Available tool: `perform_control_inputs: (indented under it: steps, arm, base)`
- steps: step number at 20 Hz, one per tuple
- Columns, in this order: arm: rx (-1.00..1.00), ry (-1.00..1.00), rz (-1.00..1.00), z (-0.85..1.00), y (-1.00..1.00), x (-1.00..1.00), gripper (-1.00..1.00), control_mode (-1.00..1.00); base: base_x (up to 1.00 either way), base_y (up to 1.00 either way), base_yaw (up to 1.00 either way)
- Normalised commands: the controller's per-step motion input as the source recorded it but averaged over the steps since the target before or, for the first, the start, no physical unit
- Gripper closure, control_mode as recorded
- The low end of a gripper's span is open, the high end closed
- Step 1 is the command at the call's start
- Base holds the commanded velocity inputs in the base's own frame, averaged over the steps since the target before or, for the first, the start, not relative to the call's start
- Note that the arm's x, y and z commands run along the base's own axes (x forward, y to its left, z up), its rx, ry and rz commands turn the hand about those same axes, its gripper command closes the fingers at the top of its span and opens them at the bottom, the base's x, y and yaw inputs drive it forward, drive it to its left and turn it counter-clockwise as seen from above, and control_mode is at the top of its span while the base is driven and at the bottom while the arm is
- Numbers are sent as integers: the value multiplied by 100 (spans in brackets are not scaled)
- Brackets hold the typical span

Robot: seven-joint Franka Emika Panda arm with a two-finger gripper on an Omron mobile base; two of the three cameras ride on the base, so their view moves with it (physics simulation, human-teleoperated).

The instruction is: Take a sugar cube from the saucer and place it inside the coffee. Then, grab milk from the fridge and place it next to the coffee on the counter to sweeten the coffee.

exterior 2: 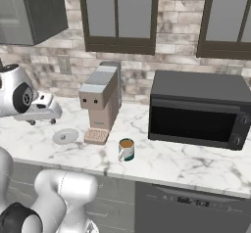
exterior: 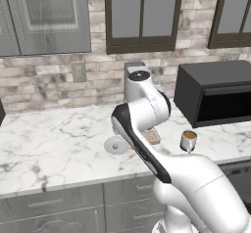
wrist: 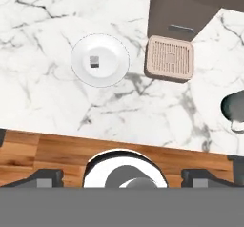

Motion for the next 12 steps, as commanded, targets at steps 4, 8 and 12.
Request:
perform_control_inputs:
  steps: [4,8,12]
  arm:
    - [-9,8,0,-41,84,28,-100,-100]
    - [-2,14,0,-62,43,30,-100,-100]
    - [0,9,0,-57,2,57,-100,-100]
  base:
    - [0,0,0]
    - [0,0,0]
    - [0,0,0]
